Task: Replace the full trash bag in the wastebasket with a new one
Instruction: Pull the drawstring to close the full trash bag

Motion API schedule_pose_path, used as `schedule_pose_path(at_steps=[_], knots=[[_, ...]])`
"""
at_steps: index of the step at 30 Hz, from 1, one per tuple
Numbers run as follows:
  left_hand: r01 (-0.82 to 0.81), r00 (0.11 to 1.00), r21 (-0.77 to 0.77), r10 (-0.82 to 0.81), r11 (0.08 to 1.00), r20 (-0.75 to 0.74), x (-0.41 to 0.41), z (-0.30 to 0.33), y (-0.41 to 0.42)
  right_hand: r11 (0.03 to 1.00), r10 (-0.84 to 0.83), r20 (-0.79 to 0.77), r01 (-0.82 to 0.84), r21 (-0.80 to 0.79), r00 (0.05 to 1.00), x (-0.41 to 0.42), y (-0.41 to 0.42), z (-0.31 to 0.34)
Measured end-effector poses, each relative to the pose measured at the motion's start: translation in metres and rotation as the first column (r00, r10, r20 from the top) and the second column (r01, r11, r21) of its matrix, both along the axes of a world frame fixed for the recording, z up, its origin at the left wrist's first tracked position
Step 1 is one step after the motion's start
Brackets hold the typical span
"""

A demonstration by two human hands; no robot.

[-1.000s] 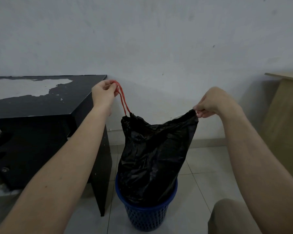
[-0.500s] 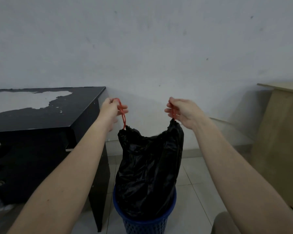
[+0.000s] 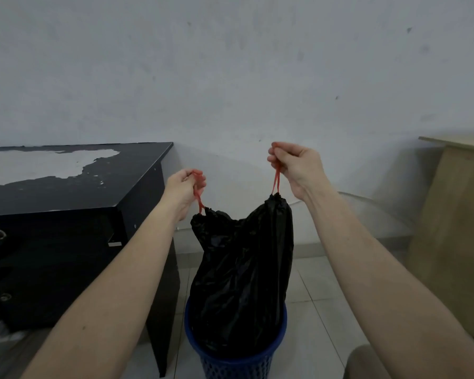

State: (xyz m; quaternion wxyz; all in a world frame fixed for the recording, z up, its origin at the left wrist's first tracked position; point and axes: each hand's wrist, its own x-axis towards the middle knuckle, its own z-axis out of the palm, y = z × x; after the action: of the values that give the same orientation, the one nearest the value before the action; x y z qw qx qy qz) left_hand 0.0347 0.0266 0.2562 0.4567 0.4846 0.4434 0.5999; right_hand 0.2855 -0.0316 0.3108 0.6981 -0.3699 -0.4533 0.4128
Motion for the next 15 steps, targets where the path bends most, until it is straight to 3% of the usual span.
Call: schedule_pose_path(at_steps=[3, 7, 9, 15], knots=[[-0.019, 1.000, -0.051, 0.018, 0.999, -0.020, 0.002, -0.002, -0.004, 0.998, -0.007, -0.071, 0.012, 0.065, 0.997, -0.008, 0.003, 0.026], [0.007, 0.965, -0.127, 0.026, 0.992, 0.259, 0.010, -0.001, -0.007, 0.987, 0.046, -0.305, 0.004, 0.161, 0.951, -0.016, 0.003, 0.054], [0.030, 0.960, -0.088, -0.004, 0.996, 0.280, 0.014, 0.002, -0.009, 0.982, 0.074, -0.372, -0.002, 0.190, 0.925, -0.017, 0.001, 0.061], [0.015, 0.958, 0.078, -0.036, 0.997, 0.283, 0.018, 0.054, -0.013, 0.985, 0.084, -0.355, -0.024, 0.170, 0.931, -0.023, -0.001, 0.045]])
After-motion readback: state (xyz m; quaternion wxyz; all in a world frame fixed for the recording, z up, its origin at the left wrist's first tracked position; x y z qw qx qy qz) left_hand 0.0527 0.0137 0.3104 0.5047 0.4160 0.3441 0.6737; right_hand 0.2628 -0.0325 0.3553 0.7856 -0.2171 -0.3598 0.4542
